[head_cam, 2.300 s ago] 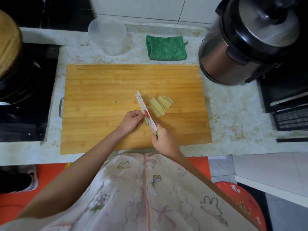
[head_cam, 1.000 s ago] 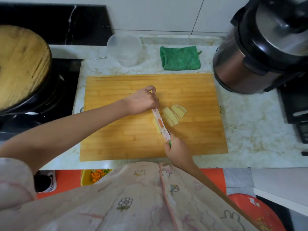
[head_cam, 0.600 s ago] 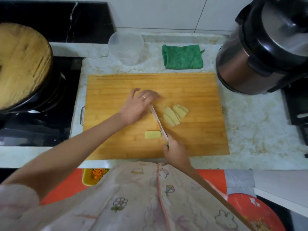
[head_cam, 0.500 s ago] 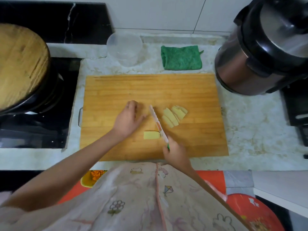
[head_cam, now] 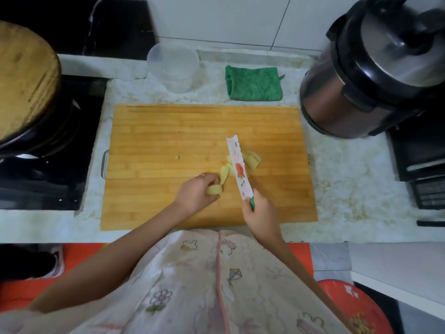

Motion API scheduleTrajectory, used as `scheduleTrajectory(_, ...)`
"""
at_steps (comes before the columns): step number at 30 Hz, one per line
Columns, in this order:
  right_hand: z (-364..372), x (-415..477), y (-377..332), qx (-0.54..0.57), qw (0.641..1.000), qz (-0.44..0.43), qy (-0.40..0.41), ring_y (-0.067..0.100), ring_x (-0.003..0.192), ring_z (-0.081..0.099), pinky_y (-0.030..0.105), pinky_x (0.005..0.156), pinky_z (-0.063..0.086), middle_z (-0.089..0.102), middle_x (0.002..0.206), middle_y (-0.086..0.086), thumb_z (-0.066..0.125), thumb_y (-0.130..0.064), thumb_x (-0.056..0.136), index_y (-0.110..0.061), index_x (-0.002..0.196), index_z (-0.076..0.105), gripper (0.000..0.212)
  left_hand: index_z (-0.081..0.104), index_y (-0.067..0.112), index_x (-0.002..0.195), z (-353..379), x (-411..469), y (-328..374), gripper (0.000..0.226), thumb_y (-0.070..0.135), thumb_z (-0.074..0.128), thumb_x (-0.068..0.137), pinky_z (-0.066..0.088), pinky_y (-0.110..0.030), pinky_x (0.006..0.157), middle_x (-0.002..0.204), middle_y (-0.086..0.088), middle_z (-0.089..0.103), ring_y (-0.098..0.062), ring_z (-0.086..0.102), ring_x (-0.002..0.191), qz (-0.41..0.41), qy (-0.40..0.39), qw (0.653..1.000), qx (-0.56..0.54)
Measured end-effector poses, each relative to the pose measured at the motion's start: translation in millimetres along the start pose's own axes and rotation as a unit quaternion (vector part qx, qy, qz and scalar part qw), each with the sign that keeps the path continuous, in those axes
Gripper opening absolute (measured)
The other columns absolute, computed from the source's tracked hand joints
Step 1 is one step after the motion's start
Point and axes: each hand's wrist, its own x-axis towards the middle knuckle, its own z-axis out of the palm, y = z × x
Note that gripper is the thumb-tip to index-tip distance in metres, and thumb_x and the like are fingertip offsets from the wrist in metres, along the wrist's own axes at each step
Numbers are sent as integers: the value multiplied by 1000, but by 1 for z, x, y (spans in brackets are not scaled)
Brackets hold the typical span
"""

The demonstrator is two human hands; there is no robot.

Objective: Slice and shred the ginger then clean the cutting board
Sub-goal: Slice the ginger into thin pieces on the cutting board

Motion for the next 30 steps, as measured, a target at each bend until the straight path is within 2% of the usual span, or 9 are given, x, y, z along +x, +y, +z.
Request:
scheduleTrajectory(4,-3,-1,0,22,1000,5,-2,9,46,29,23,43,25,40,58,5,45,-10,96,-12,70,42,26,59,19,100,3,3,-2,24,21,73,80,48,-32,68,96,5,67,-18,62,85,-23,5,998,-51)
scheduleTrajectory(6,-4,-1,0,37,999,8,-5,11,47,30,23,43,25,42,60,7,45,-11,96,-9,72,43,24,62,16,97,1,6,2,18,15,73,82,45,-20,74,94,7,66,-11,61,85,-47,8,987,-153)
scheduleTrajectory(10,-6,1,1,61,998,19,-7,11,49,30,22,43,23,42,62,6,44,-14,96,-3,76,44,23,54,15,89,-9,5,23,10,8,54,96,44,-15,56,73,-2,58,-1,56,57,-133,-19,899,-418)
scheduleTrajectory(14,-8,7,4,86,996,18,-6,9,46,32,20,43,23,46,61,-2,44,-13,96,-18,70,41,26,51,10,106,-11,6,27,14,8,38,102,48,-18,58,81,-6,56,-14,57,72,-180,-14,847,-499)
scheduleTrajectory(17,-8,8,2,127,992,4,-13,6,49,43,24,46,34,56,71,-12,50,-15,95,-24,95,52,9,44,4,118,-11,8,34,22,0,31,102,54,-24,66,92,-9,56,-18,59,87,-221,5,759,-612)
scheduleTrajectory(20,-11,9,-2,172,984,-37,-20,14,68,61,31,63,51,61,90,-13,57,-20,92,-43,138,24,61,47,4,106,-17,10,47,21,-3,28,100,53,-26,61,87,-10,54,-17,57,80,-257,9,631,-732)
scheduleTrajectory(23,-9,13,-10,146,982,-105,-55,12,87,61,38,76,52,56,113,-25,53,-22,95,-49,134,23,56,48,4,97,-25,12,55,22,11,28,101,48,-28,65,81,-9,51,-18,51,74,-274,-30,555,-785)
scheduleTrajectory(27,-7,23,-14,99,989,-92,-64,-8,91,49,15,80,41,48,115,-16,68,-45,81,-46,127,45,51,54,3,93,-34,8,65,37,22,24,103,41,-29,69,80,-11,57,-21,52,72,-255,-63,579,-771)
scheduleTrajectory(30,-8,31,-14,109,991,-76,-31,-12,84,48,7,72,37,47,104,-19,77,-43,73,-39,122,56,53,57,1,99,-34,8,71,35,13,24,104,49,-24,54,85,-12,63,-20,58,74,-260,-24,600,-756)
